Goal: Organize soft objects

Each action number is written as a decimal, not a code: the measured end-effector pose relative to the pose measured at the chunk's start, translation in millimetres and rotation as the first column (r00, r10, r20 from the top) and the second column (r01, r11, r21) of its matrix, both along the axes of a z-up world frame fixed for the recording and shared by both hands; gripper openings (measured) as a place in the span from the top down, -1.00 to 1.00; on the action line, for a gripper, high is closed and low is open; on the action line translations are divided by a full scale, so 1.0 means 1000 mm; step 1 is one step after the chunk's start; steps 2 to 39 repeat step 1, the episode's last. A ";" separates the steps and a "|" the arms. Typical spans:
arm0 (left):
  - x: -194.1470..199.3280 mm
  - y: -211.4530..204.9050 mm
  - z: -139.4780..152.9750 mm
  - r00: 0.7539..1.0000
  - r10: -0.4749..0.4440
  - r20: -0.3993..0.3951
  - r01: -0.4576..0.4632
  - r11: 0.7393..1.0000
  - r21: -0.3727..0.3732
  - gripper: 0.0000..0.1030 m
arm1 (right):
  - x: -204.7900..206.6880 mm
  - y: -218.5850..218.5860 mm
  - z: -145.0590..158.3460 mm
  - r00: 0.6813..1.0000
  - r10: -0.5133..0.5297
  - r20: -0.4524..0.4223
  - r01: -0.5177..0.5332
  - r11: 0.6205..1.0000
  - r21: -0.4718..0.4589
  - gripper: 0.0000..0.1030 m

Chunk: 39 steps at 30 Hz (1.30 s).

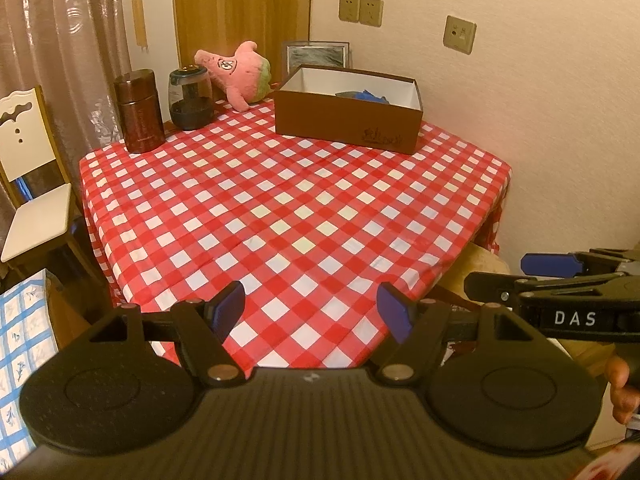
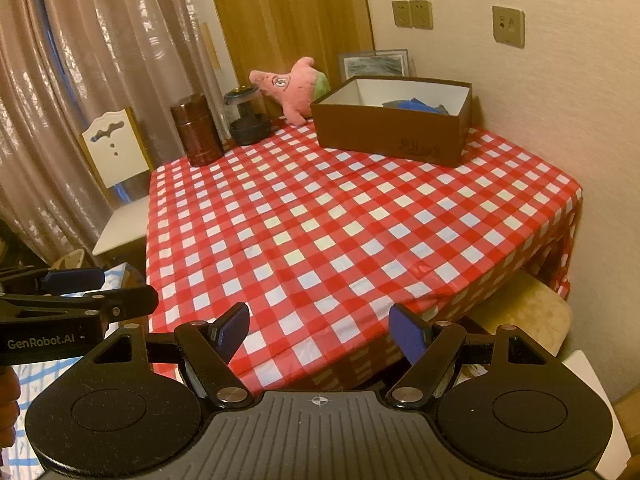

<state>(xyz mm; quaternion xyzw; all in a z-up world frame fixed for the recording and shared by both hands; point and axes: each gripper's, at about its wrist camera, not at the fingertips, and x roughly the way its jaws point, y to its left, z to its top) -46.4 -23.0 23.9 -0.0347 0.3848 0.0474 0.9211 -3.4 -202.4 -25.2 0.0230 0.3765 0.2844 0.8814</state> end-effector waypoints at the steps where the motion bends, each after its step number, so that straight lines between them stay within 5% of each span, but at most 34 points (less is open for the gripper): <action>1: 0.001 0.000 0.000 1.000 -0.002 -0.004 0.002 1.000 -0.003 -0.38 | 0.000 -0.001 0.000 1.000 -0.003 -0.001 0.003 1.000 -0.001 -0.48; 39: 0.001 0.000 0.000 1.000 -0.002 -0.004 0.002 1.000 -0.003 -0.38 | 0.000 -0.001 0.000 1.000 -0.003 -0.001 0.003 1.000 -0.001 -0.48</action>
